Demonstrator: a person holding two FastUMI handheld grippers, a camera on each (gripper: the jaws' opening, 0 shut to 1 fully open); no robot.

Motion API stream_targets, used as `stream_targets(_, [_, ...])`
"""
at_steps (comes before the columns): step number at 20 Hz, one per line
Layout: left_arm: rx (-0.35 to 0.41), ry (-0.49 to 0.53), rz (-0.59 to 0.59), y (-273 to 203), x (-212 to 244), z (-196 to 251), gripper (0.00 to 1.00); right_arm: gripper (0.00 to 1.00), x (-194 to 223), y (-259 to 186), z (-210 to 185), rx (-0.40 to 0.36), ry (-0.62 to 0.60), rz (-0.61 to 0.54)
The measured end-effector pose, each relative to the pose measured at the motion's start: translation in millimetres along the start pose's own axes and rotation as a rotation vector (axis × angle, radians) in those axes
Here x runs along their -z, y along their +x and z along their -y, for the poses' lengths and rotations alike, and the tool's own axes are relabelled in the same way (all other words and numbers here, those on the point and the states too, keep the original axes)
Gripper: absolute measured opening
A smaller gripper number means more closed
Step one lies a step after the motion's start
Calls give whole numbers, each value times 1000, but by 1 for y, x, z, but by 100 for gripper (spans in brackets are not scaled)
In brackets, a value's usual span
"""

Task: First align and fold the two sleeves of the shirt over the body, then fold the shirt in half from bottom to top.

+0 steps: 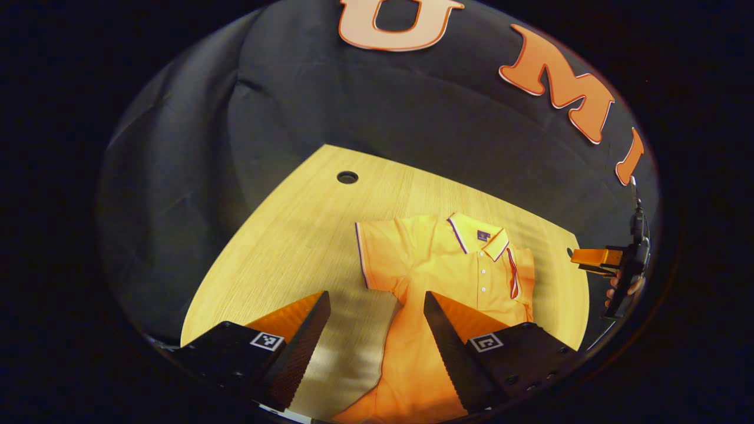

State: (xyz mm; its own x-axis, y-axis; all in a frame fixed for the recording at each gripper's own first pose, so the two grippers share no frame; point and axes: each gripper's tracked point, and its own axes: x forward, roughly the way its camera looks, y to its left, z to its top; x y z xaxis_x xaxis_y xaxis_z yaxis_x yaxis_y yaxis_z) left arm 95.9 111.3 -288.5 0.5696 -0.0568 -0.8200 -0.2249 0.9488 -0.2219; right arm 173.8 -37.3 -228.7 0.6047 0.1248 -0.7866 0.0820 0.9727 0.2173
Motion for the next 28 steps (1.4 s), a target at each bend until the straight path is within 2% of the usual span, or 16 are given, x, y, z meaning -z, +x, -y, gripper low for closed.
stream_targets(3, [52,0,-122,29,-2,-7,98,91,6,-34,-3,47,35,65])
stream_targets(8, [26,70,-259,85,-11,-22,98,93,31,-80,-13,135,51,153])
stream_targets(12, [41,79,-352,117,-12,-14,96,94,56,-111,-24,183,50,196])
stream_targets(17, [4,74,-445,159,-13,-9,96,95,82,-142,-24,214,62,209])
stream_targets(20, [-60,80,-474,182,-11,-18,96,95,92,-152,-18,230,88,211])
stream_targets(21, [-83,85,-477,186,-12,-20,93,95,97,-154,-15,237,99,211])
stream_targets(22, [-98,98,-483,190,-12,-21,84,95,102,-157,-12,247,108,213])
stream_targets(24, [-132,112,-512,194,-6,-22,74,95,109,-161,-6,258,123,209])
stream_targets(26, [-149,126,-512,192,-11,-22,73,95,114,-163,-2,263,136,206])
stream_targets(27, [-150,134,-506,196,-7,-23,70,95,116,-164,2,264,143,204])
stream_targets(28, [-147,112,-484,197,-13,-19,54,95,117,-165,4,266,149,203])
